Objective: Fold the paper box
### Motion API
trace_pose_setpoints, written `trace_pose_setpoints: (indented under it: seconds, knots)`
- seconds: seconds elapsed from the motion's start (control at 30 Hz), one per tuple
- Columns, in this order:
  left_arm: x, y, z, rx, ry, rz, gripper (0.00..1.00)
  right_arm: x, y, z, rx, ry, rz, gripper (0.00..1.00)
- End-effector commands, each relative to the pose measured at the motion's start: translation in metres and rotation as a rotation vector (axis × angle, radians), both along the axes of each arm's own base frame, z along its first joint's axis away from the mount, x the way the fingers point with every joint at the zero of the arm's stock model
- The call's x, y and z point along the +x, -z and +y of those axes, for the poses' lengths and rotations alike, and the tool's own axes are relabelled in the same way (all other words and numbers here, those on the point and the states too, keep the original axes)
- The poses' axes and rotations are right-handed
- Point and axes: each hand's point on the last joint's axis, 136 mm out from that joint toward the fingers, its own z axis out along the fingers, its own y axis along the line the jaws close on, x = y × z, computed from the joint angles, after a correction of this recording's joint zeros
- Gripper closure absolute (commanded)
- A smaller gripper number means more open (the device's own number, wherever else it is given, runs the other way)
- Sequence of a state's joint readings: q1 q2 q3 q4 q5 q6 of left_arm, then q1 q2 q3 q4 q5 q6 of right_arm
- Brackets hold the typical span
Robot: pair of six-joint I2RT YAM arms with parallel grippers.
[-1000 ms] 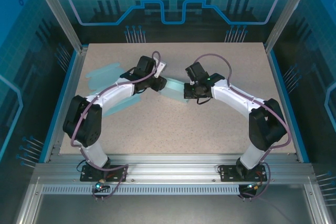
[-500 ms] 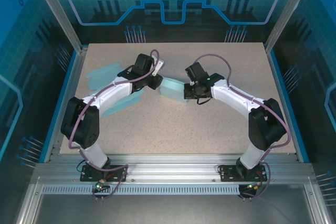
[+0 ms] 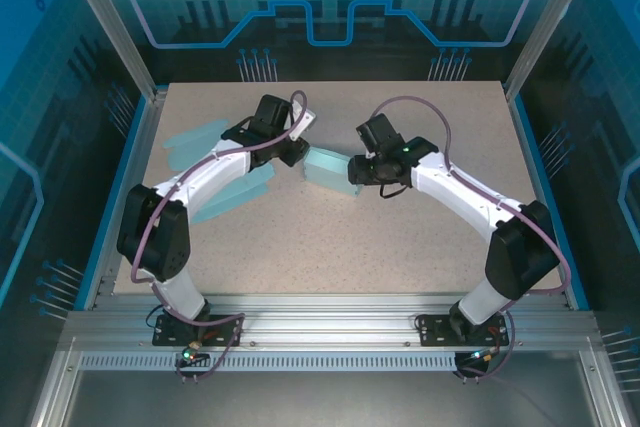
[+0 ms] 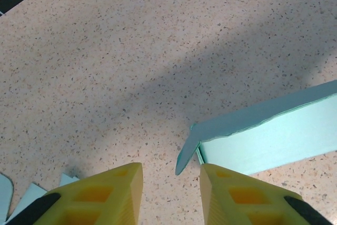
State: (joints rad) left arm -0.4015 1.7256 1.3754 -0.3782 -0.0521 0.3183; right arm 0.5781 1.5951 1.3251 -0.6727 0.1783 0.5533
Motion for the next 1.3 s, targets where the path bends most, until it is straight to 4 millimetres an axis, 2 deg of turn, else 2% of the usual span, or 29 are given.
trace_pose_setpoints:
  seconds: [0.0,0.1,0.43,0.5,0.6,0.73,0.9,1.03,1.27]
  knots:
    - [0.001,0.004,0.001,0.021,0.045,0.041,0.64,0.003,-0.008,-0.003,-0.04,0.022,-0.007,0.54]
    - [0.001,0.011,-0.001,0.027,0.06,0.07,0.64,0.012,-0.006,0.0,-0.049,0.03,-0.008,0.58]
    - [0.005,0.029,-0.005,0.04,0.075,0.121,0.64,0.031,0.007,0.011,-0.09,0.03,0.01,0.58]
    - [0.006,0.031,-0.006,0.038,0.068,0.126,0.68,0.033,0.01,0.009,-0.113,0.039,0.013,0.59]
    - [0.008,0.031,-0.007,0.019,0.046,0.133,0.81,0.036,0.017,0.006,-0.145,0.047,0.018,0.68]
    - [0.006,0.027,-0.013,-0.032,0.04,0.148,0.87,0.039,0.024,0.004,-0.174,0.054,0.023,0.82]
    - [0.003,0.026,-0.017,-0.069,0.011,0.166,1.0,0.04,0.03,0.003,-0.195,0.054,0.028,0.93]
    - [-0.003,0.024,-0.022,-0.114,-0.02,0.188,1.0,0.04,0.031,0.003,-0.197,0.051,0.026,0.98]
    - [-0.013,0.015,-0.029,-0.23,-0.086,0.234,1.0,0.038,0.031,0.006,-0.218,0.034,0.016,1.0]
